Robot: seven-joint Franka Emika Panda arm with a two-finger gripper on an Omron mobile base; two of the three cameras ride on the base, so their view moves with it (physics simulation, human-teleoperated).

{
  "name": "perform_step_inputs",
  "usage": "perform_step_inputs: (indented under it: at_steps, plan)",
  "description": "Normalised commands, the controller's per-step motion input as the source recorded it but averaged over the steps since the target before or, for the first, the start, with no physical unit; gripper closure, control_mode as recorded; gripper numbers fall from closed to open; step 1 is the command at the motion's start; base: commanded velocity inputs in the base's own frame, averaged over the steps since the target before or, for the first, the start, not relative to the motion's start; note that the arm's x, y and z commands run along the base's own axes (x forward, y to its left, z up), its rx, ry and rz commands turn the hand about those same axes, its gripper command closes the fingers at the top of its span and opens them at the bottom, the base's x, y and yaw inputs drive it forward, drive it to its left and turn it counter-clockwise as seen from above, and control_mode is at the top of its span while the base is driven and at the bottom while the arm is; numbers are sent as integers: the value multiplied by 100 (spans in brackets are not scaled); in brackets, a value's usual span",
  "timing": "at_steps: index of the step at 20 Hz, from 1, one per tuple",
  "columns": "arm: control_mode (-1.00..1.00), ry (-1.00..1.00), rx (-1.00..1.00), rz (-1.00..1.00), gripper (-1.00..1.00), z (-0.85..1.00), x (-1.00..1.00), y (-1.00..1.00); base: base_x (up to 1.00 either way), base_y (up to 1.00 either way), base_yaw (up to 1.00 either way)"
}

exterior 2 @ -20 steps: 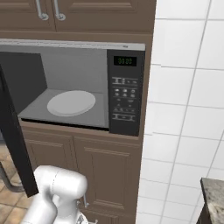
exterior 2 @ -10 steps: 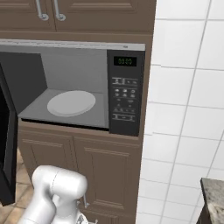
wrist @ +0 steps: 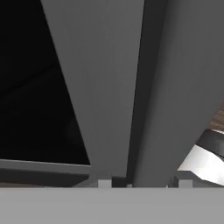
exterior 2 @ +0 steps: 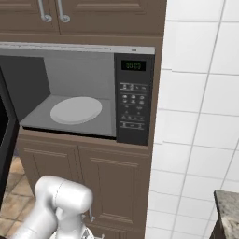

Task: Place the sponge inside the microwave to prepare for sanitizing.

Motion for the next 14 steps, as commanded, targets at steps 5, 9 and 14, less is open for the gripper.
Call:
perform_step_inputs:
  at_steps: [5,9,14]
  plan:
    - [-100,0,0,-4,100,-25,4,66,0,0,0]
    - [-100,0,0,-4,100,-25,2,69,0,0,0]
    - [-100,0,0,-3,100,-23,6,62,0,0,0]
